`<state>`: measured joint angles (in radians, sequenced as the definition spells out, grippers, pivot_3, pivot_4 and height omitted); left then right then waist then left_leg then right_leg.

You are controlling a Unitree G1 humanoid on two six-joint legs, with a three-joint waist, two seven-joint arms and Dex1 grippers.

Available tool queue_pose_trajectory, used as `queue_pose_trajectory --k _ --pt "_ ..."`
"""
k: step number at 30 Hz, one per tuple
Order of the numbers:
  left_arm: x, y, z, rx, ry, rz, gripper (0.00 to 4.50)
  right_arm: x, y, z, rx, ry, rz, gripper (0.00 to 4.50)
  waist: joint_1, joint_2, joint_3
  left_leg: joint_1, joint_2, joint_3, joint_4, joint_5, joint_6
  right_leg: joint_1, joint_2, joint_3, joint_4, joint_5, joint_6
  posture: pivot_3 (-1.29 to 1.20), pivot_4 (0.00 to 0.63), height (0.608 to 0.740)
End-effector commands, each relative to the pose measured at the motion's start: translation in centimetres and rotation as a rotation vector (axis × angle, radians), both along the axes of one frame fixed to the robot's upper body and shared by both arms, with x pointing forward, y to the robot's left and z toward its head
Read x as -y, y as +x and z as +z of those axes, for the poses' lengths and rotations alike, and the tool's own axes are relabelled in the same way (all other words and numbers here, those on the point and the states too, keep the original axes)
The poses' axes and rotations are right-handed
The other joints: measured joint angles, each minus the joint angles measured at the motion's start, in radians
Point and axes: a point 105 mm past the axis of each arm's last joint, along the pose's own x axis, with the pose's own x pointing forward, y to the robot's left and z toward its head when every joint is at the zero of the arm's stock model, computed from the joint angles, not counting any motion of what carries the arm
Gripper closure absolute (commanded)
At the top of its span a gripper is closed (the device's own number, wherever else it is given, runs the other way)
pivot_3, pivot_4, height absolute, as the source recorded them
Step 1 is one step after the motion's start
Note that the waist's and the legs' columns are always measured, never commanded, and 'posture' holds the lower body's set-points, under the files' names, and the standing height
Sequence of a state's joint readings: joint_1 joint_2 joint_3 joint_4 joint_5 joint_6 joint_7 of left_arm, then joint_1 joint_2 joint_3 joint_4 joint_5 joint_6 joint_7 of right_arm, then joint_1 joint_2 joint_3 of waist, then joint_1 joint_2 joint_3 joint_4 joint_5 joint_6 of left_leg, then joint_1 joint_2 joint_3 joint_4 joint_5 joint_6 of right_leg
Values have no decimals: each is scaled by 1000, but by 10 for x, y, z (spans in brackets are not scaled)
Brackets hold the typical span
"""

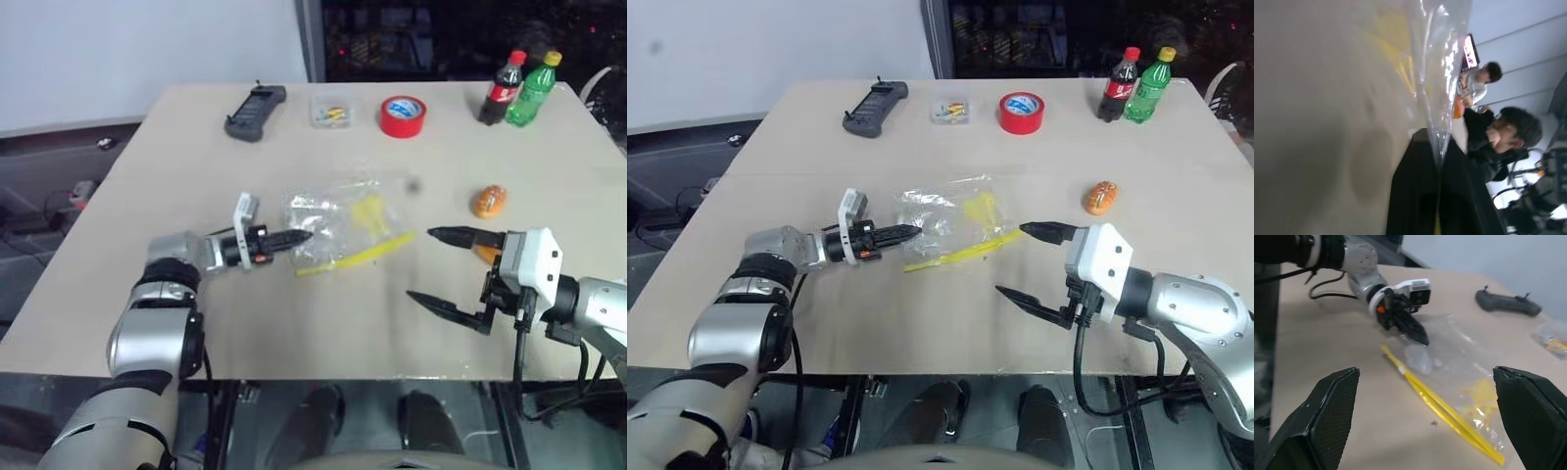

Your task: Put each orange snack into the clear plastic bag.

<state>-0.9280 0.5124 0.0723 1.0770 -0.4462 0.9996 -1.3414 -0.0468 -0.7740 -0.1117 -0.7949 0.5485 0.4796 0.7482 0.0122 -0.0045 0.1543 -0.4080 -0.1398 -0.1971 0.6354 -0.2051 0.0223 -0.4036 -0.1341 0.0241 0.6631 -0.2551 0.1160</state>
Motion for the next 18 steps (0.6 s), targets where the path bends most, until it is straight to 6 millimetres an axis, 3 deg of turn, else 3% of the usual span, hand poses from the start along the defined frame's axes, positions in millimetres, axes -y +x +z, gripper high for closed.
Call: queue_pose_trajectory --k 1,8,18 --pt "13 -10 2 -157 -120 -31 4480 -7 8 -2 165 -88 -74 0 -2 -1 0 0 0 0 0 0 0 0 0 0 0 0 1 0 150 740" --pt "27 -20 60 -170 -300 -114 4480 -13 45 -29 385 -287 -275 0 -23 -7 4 -8 0 -2 3 3 -5 -8 1 1 2 3 -4 0 150 740" --pt "29 -24 84 -90 -335 -106 4480 -35 76 -39 449 -284 -338 0 -46 -8 4 -7 1 -1 1 4 -6 -8 2 3 2 4 -5 0 150 740"
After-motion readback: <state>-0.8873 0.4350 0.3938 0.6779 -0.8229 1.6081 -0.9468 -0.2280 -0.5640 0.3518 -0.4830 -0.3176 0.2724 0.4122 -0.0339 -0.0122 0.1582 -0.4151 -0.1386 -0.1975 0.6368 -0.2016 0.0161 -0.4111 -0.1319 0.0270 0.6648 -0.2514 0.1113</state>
